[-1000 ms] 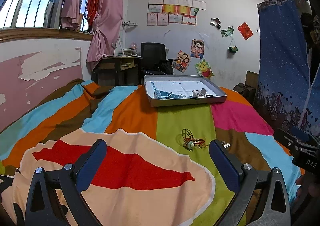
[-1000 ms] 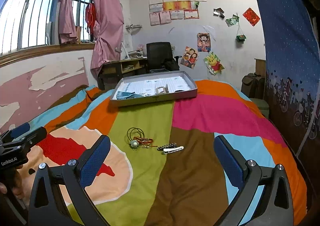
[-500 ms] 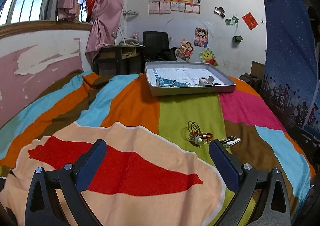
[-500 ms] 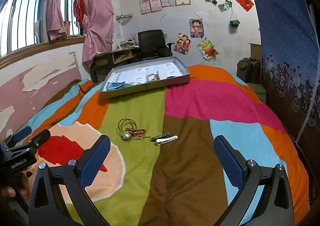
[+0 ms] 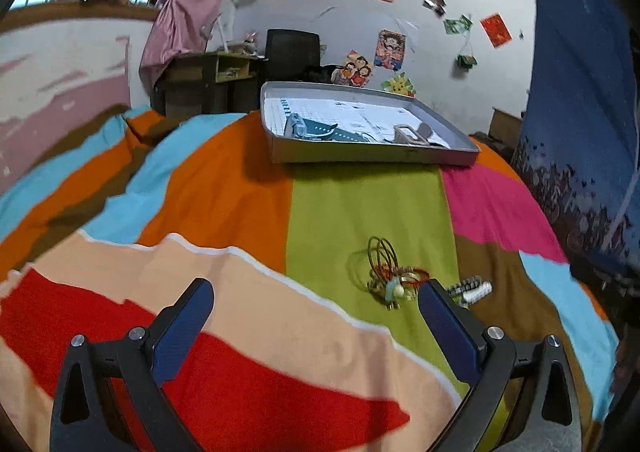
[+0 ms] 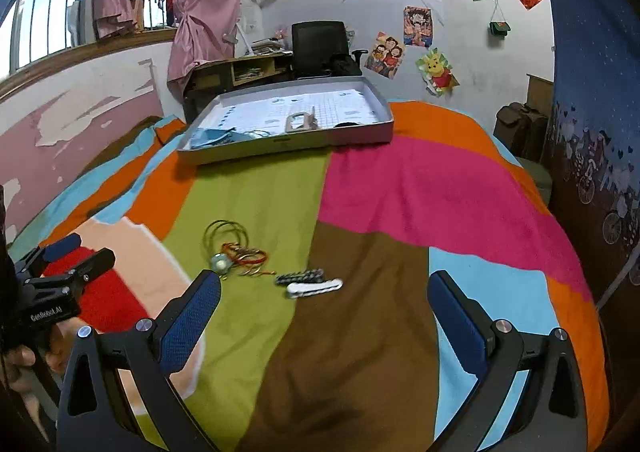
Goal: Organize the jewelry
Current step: 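Withdraw both tools from the tray back over the bedspread, then grasp a wire hoop earring with the left tool while the right tool grasps the white hair clip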
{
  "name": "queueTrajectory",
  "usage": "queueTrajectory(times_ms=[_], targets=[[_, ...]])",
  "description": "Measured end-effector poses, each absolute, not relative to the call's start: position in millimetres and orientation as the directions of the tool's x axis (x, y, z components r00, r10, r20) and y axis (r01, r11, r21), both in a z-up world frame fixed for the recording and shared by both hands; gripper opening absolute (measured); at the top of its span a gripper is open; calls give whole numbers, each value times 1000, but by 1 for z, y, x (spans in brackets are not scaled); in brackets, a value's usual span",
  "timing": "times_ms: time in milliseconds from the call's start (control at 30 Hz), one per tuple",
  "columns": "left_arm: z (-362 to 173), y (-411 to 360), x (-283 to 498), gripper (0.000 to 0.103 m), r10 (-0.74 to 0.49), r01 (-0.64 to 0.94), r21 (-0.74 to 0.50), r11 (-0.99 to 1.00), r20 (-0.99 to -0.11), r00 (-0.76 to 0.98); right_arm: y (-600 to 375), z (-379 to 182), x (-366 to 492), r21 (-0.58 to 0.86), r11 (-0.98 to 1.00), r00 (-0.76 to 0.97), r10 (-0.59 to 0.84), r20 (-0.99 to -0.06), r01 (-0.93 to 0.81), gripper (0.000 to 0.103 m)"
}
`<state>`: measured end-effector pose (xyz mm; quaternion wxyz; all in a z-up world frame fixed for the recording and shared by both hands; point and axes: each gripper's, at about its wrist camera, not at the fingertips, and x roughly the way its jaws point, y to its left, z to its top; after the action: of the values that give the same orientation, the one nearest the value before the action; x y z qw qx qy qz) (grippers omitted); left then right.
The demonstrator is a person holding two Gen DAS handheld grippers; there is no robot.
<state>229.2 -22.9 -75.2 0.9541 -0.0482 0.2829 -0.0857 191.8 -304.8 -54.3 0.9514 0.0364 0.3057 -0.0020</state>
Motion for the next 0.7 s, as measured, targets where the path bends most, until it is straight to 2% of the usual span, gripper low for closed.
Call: queueTrajectory(times_ms=[133,267,367,433,500,600,667,700], targets=[[-83,-24,254,103,-242,155,-203,967,-531,812,-313,-72,210,87,992,789,-17,-614,89,102],[-89,-28,273,102,-315,204,-260,944,-522,793,-312,-88,230,123,988,766,9,-643,91,101],[-91,-34,286,88,-371,255,-282,925,-520,769,-305,-99,243,105,993,760,25,-650,57,101],[-93,-39,294,78,-404,284,-295,912,-528,747,-301,-106,252,92,995,750,37,-660,31,95],[-98,-41,300,74,-438,299,-329,896,-530,726,-296,-114,260,77,997,737,49,-674,4,85],[-106,-42,304,74,-455,300,-354,886,-534,713,-294,-121,265,78,997,719,59,-692,-7,83],[-112,-46,309,67,-459,307,-350,885,-548,699,-292,-125,268,87,996,709,66,-702,-7,81],[-114,-49,311,62,-462,311,-348,884,-557,690,-292,-126,269,87,996,708,67,-704,-7,77]])
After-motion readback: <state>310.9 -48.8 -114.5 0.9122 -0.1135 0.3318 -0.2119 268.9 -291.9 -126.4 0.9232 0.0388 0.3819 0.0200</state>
